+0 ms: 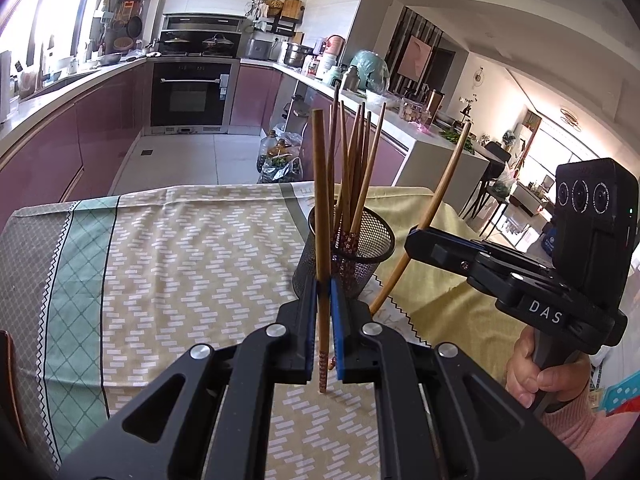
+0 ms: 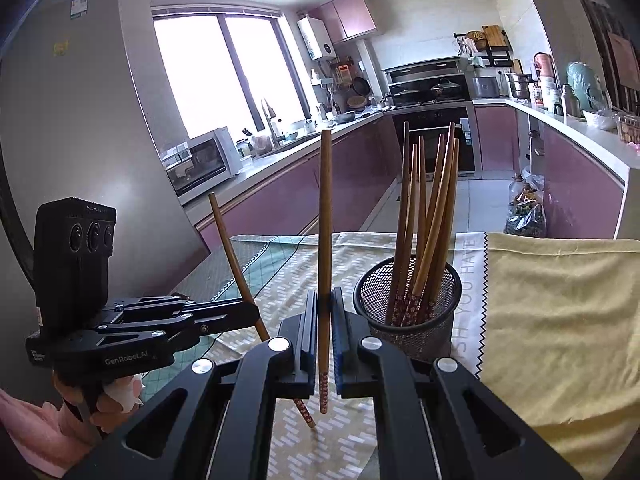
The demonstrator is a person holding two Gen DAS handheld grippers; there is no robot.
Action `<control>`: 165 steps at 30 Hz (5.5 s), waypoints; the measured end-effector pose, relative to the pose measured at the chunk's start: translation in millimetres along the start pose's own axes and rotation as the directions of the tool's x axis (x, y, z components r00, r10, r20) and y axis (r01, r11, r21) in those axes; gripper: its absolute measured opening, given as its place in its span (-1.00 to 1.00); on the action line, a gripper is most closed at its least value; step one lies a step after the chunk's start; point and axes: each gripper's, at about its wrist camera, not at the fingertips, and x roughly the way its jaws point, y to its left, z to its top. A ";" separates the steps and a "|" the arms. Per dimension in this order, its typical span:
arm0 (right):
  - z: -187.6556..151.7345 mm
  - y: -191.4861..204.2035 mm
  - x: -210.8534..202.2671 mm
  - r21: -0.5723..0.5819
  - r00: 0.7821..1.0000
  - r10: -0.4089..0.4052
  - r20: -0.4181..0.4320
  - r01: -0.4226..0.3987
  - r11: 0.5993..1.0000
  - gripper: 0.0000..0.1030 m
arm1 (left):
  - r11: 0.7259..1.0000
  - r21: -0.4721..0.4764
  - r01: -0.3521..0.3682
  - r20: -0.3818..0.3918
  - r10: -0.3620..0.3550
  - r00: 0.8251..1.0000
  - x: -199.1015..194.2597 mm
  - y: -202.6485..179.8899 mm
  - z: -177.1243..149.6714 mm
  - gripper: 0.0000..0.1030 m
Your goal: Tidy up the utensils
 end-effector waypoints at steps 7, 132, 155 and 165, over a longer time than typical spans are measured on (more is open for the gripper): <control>2.8 -2.4 -1.2 -0.003 1.000 -0.005 0.005 0.005 1.000 -0.89 | 1.000 0.007 0.002 0.006 -0.002 1.000 0.6 -0.6 2.1 -0.85; 41.2 -8.9 -12.7 -0.041 0.996 -0.014 0.092 0.018 0.999 -0.89 | 0.997 0.070 0.013 0.085 -0.019 0.996 -10.1 -25.7 48.1 -0.85; 52.3 -12.4 -14.9 -0.049 0.994 -0.015 0.107 0.020 0.999 -0.89 | 0.997 0.081 0.013 0.091 -0.020 0.996 -10.3 -28.8 58.0 -0.85; 54.4 -13.0 -15.2 -0.051 0.994 -0.014 0.112 0.019 0.999 -0.89 | 0.996 0.087 0.012 0.096 -0.021 0.995 -11.9 -31.0 63.1 -0.85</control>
